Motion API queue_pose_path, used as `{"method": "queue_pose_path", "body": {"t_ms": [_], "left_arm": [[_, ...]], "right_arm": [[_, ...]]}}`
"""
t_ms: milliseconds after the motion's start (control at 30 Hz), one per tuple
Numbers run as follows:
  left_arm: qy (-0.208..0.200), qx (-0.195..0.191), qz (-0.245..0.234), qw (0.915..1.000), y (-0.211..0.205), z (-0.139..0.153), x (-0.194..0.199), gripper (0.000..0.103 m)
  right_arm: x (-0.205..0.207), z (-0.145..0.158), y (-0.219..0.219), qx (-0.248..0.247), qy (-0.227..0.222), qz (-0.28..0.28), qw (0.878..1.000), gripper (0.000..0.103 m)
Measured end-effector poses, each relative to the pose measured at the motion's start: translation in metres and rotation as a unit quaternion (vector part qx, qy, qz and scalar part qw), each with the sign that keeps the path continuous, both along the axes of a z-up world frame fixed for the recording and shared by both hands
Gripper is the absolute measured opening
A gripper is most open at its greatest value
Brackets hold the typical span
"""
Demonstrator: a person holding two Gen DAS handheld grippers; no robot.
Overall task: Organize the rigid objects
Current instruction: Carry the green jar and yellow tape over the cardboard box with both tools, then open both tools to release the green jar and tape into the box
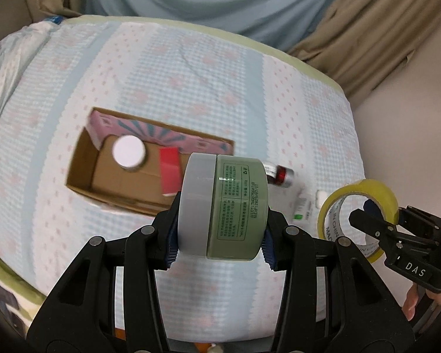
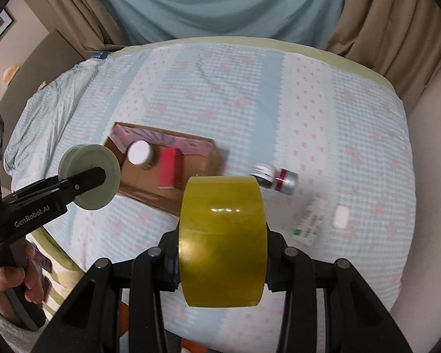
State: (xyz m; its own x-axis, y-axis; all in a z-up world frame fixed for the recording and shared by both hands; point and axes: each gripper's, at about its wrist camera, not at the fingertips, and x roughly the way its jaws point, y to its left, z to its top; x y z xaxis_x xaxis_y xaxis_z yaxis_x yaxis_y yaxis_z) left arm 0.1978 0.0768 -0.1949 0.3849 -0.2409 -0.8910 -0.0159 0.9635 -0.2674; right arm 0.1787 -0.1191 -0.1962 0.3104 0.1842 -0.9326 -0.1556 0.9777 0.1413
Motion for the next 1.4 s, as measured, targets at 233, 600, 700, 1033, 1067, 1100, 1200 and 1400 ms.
{"method": "queue_pose_path", "body": {"t_ms": [233, 600, 700, 1033, 1067, 1100, 1200, 1400], "left_arm": [[0.017, 0.001, -0.023, 0.9996, 0.077, -0.016, 0.03, 0.041], [0.066, 0.045, -0.071, 0.9943, 0.159, -0.086, 0.086, 0.041], [0.087, 0.049, -0.079, 0.9919, 0.166, -0.113, 0.095, 0.041], [0.135, 0.09, -0.12, 0.9794, 0.151, -0.189, 0.103, 0.041], [0.14, 0.091, -0.122, 0.9783, 0.15, -0.194, 0.103, 0.041], [0.147, 0.094, -0.125, 0.9767, 0.148, -0.201, 0.105, 0.041], [0.16, 0.106, -0.135, 0.9719, 0.142, -0.214, 0.108, 0.041], [0.188, 0.111, -0.147, 0.9647, 0.136, -0.235, 0.115, 0.041]], "right_arm": [[0.027, -0.012, 0.061, 0.023, 0.015, -0.046, 0.999, 0.038], [0.076, -0.073, 0.129, 0.049, 0.064, -0.119, 0.99, 0.038], [0.089, -0.091, 0.136, 0.041, 0.076, -0.13, 0.988, 0.038], [0.125, -0.157, 0.14, -0.011, 0.097, -0.119, 0.988, 0.038], [0.126, -0.162, 0.138, -0.014, 0.099, -0.119, 0.988, 0.038], [0.129, -0.169, 0.137, -0.017, 0.102, -0.119, 0.988, 0.038], [0.135, -0.184, 0.13, -0.028, 0.107, -0.117, 0.987, 0.038], [0.145, -0.205, 0.127, -0.033, 0.125, -0.111, 0.985, 0.038]]}}
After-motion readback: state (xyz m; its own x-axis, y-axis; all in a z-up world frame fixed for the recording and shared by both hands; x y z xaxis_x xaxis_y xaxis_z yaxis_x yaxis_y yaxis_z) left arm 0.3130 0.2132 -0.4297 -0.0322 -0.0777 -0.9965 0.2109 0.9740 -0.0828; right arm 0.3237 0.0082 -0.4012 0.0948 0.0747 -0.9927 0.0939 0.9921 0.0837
